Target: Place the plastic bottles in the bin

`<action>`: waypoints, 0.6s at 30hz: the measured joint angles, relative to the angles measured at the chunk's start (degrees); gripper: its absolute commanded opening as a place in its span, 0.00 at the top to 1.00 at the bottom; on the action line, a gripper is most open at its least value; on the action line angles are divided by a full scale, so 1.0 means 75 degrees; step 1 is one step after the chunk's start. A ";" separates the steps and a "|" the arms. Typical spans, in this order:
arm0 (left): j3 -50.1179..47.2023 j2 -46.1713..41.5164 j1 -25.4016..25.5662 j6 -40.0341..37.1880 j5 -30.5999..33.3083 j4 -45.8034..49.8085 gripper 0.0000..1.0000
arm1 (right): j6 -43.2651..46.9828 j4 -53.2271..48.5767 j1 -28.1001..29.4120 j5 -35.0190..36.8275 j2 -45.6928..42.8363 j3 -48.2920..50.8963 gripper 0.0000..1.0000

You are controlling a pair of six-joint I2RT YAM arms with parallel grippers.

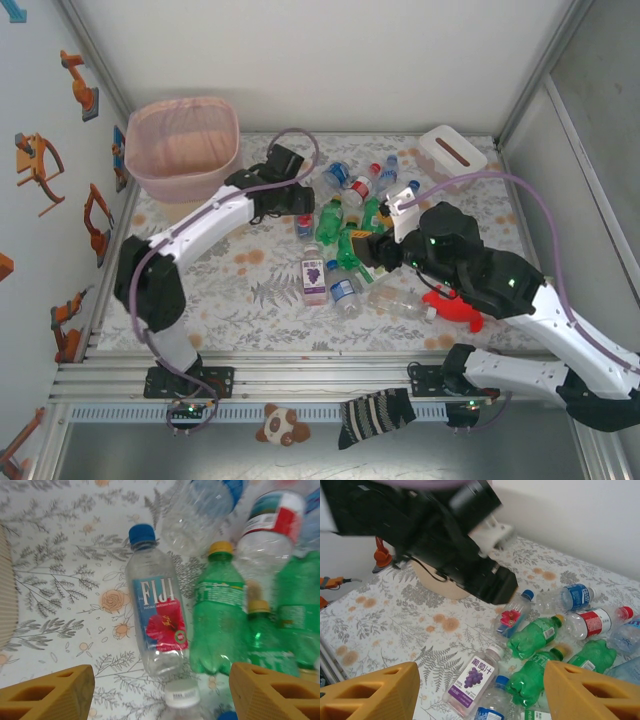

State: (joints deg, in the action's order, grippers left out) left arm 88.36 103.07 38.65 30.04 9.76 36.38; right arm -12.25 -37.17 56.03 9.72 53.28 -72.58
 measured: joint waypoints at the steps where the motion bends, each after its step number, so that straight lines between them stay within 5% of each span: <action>1: 0.0090 0.0274 0.0000 0.0067 0.0058 -0.0017 0.29 | 0.0000 -0.0006 0.0000 0.0003 -0.0035 0.0000 0.34; 18: 0.1652 0.2719 -0.0023 0.0522 0.0309 -0.0041 0.24 | 0.0000 -0.0411 0.0006 0.0140 -0.0332 -0.0003 0.34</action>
State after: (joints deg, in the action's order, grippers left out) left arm 100.75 123.46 38.48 33.95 12.08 36.07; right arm -12.25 -40.25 56.07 10.76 50.78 -72.60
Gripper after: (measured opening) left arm 0.757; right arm 0.660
